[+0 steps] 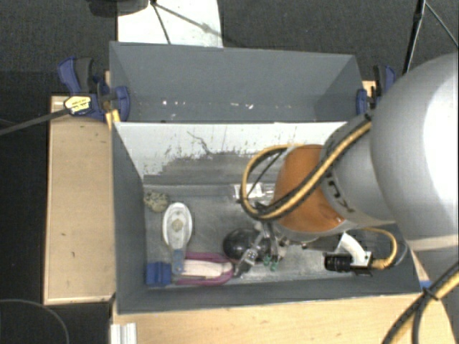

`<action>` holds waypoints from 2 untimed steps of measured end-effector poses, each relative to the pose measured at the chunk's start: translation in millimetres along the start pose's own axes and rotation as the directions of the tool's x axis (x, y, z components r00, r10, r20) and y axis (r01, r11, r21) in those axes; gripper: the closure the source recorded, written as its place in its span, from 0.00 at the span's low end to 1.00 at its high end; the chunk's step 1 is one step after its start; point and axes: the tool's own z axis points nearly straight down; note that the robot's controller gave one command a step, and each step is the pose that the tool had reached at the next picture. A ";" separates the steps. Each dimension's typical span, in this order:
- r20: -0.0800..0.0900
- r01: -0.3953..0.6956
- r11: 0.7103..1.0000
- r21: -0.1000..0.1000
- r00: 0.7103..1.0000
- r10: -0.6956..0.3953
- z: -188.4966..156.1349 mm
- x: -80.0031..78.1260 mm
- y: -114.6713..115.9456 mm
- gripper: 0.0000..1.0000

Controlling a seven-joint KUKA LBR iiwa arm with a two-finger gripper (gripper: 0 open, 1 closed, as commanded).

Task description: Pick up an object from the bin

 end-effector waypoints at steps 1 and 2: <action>-0.001 0.004 1.000 0.000 1.000 -0.004 -1.6 -1.4 0.6 0.00; 0.001 0.006 1.000 -0.001 1.000 -0.006 -2.3 -2.3 0.8 1.00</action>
Offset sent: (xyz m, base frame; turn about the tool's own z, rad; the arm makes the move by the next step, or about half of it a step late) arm 0.0000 0.0000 0.0000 0.0000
